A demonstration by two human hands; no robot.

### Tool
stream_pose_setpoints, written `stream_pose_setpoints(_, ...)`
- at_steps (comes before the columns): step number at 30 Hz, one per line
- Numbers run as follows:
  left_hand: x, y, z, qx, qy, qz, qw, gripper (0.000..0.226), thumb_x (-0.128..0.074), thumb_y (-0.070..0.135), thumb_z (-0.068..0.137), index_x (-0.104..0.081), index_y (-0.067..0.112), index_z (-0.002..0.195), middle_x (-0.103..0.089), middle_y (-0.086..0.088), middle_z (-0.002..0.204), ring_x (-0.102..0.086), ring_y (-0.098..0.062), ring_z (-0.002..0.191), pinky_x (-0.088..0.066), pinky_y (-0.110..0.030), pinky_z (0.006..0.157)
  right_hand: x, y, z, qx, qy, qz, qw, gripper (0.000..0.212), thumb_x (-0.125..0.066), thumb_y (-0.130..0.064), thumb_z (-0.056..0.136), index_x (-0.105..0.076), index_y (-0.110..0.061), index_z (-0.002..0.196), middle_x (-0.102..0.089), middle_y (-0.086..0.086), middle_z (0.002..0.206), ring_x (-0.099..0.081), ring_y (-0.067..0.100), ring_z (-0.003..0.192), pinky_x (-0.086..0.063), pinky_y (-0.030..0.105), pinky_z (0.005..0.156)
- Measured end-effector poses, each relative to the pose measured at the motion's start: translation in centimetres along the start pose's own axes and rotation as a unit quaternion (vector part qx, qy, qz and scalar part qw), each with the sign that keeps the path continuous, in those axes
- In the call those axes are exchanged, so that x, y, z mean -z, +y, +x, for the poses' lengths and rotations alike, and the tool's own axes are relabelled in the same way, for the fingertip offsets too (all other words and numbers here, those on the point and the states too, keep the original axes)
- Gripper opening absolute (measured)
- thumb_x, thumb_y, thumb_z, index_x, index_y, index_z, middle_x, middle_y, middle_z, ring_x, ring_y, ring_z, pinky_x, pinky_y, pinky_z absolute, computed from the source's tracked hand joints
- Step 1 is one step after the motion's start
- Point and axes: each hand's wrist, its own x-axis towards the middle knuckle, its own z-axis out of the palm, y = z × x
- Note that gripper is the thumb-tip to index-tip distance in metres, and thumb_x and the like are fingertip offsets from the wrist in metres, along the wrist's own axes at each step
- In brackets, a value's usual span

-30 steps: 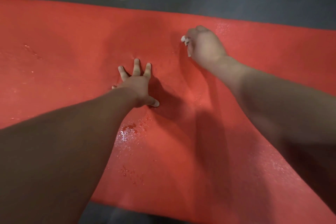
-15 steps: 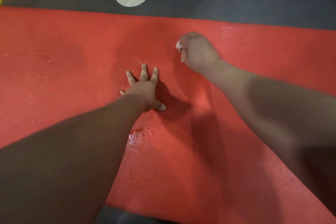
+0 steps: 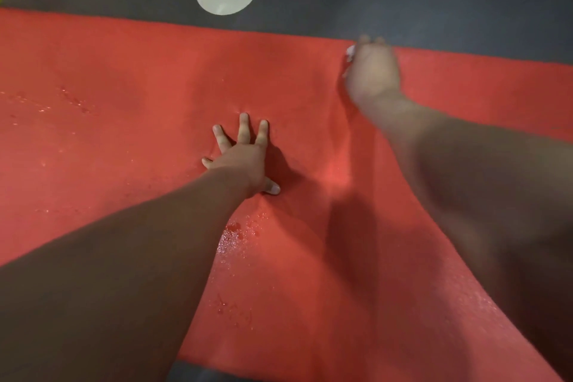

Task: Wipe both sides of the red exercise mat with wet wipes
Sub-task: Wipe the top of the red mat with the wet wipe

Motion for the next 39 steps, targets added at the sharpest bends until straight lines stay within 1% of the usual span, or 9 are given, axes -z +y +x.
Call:
stream_pose_setpoints(4,-0.1,-0.2,0.1,0.001,0.001,-0.001,1.0,0.133,-0.087,0.045,0.075,0.019,0.042,0.156,0.041,0.012,0.158,0.033,-0.045,0.145,-0.017,-0.083,0.105,-0.6,-2.4,-2.6,0.218,-0.089,0.089,0.968,0.03,-0.051,-0.001,0.084,-0.068,-0.011,0.107,-0.064,0.017,0.103,-0.061,0.037,0.099,-0.047,0.037,0.09)
stream_pose_setpoints(5,-0.1,-0.2,0.1,0.002,0.0,-0.002,1.0,0.133,-0.086,0.045,0.075,0.019,0.042,0.156,0.041,0.012,0.158,0.034,-0.045,0.145,-0.017,-0.083,0.105,-0.3,-1.4,-2.0,0.206,-0.076,0.084,0.972,0.031,-0.052,-0.002,0.083,-0.068,-0.011,0.107,-0.064,0.017,0.102,-0.06,0.037,0.099,-0.046,0.036,0.089)
stream_pose_setpoints(10,-0.1,-0.1,0.2,0.005,-0.001,-0.006,1.0,0.133,-0.086,0.043,0.077,0.021,0.042,0.156,0.043,0.012,0.157,0.035,-0.044,0.144,-0.015,-0.082,0.107,1.1,1.5,1.8,-0.077,0.03,-0.008,0.997,0.026,-0.043,-0.008,0.097,-0.059,-0.002,0.117,-0.061,0.024,0.12,-0.057,0.041,0.112,-0.042,0.042,0.095)
stream_pose_setpoints(17,-0.1,0.0,0.1,0.007,-0.002,-0.003,1.0,0.134,-0.086,0.043,0.076,0.021,0.043,0.155,0.044,0.012,0.157,0.034,-0.044,0.145,-0.017,-0.082,0.107,-1.4,-4.8,0.2,0.126,-0.052,0.073,0.988,0.033,-0.048,-0.003,0.089,-0.068,-0.012,0.113,-0.064,0.016,0.113,-0.062,0.035,0.103,-0.049,0.036,0.09)
stream_pose_setpoints(23,-0.2,0.1,0.2,0.01,-0.006,-0.002,1.0,0.133,-0.085,0.043,0.077,0.023,0.042,0.155,0.045,0.011,0.156,0.035,-0.045,0.144,-0.017,-0.082,0.107,-0.8,-1.7,3.2,-0.049,0.033,0.038,0.998,0.025,-0.046,-0.01,0.096,-0.062,-0.005,0.115,-0.062,0.02,0.117,-0.06,0.039,0.108,-0.045,0.041,0.09)
stream_pose_setpoints(26,-0.1,0.2,0.2,0.009,-0.007,-0.005,1.0,0.134,-0.086,0.042,0.077,0.023,0.042,0.155,0.045,0.011,0.156,0.035,-0.045,0.144,-0.016,-0.082,0.107,-1.0,-4.6,2.5,-0.013,0.024,0.069,0.997,0.029,-0.047,-0.002,0.09,-0.065,-0.008,0.113,-0.065,0.017,0.114,-0.061,0.037,0.107,-0.046,0.038,0.089)
stream_pose_setpoints(31,-0.1,0.0,0.1,0.008,-0.006,-0.005,1.0,0.134,-0.086,0.043,0.076,0.022,0.042,0.155,0.045,0.011,0.156,0.036,-0.044,0.144,-0.017,-0.082,0.107,-1.6,-7.0,1.0,0.17,-0.075,0.094,0.978,0.027,-0.051,-0.008,0.088,-0.069,-0.011,0.106,-0.064,0.017,0.107,-0.062,0.038,0.1,-0.048,0.038,0.083)
stream_pose_setpoints(36,-0.2,0.1,0.1,0.008,-0.007,-0.006,1.0,0.133,-0.086,0.042,0.077,0.022,0.042,0.155,0.044,0.011,0.156,0.036,-0.044,0.144,-0.015,-0.082,0.107,-1.2,-4.0,2.9,0.033,0.0,0.05,0.998,0.024,-0.049,-0.005,0.091,-0.064,-0.011,0.108,-0.062,0.015,0.113,-0.061,0.037,0.102,-0.045,0.036,0.085)
stream_pose_setpoints(39,-0.1,0.1,0.0,0.008,-0.005,-0.004,1.0,0.133,-0.086,0.042,0.077,0.021,0.042,0.155,0.044,0.012,0.157,0.035,-0.044,0.145,-0.016,-0.082,0.107,-1.3,-6.0,1.1,0.119,-0.041,0.089,0.988,0.03,-0.049,0.0,0.088,-0.067,-0.012,0.109,-0.064,0.014,0.113,-0.061,0.034,0.105,-0.043,0.033,0.088)
